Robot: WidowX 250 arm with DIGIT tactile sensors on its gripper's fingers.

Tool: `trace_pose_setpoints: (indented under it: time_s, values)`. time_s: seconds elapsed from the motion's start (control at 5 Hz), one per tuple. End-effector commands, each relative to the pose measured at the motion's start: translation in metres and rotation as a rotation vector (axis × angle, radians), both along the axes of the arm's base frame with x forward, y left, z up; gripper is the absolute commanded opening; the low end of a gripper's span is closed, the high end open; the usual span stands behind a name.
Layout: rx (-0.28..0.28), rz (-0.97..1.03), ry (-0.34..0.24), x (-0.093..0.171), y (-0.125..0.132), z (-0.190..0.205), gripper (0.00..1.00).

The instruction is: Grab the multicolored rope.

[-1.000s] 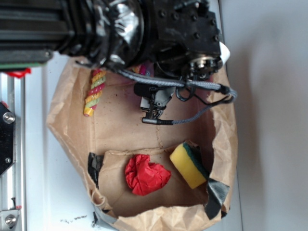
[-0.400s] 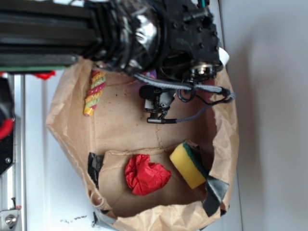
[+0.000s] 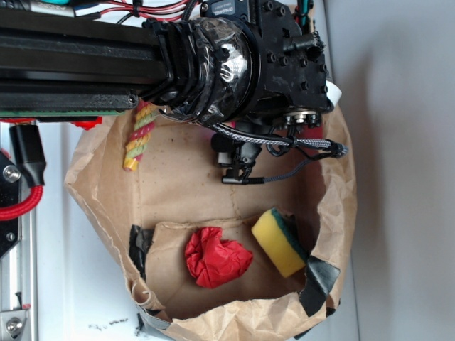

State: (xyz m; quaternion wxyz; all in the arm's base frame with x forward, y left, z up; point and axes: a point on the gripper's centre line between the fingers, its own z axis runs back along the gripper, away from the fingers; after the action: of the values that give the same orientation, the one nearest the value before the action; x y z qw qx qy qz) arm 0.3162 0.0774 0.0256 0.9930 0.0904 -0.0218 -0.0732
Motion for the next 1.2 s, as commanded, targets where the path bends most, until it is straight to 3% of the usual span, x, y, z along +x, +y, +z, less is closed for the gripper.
trace_pose_setpoints:
  time_s: [0.0, 0.6, 1.0]
  values:
    - [0.000, 0.019, -0.010, 0.013, -0.008, 0.004, 0.00]
    - [-0.020, 0.078, 0.010, 0.007, 0.001, 0.014, 0.00]
    - [-0.063, 0.091, 0.000, -0.009, -0.001, 0.049, 0.00]
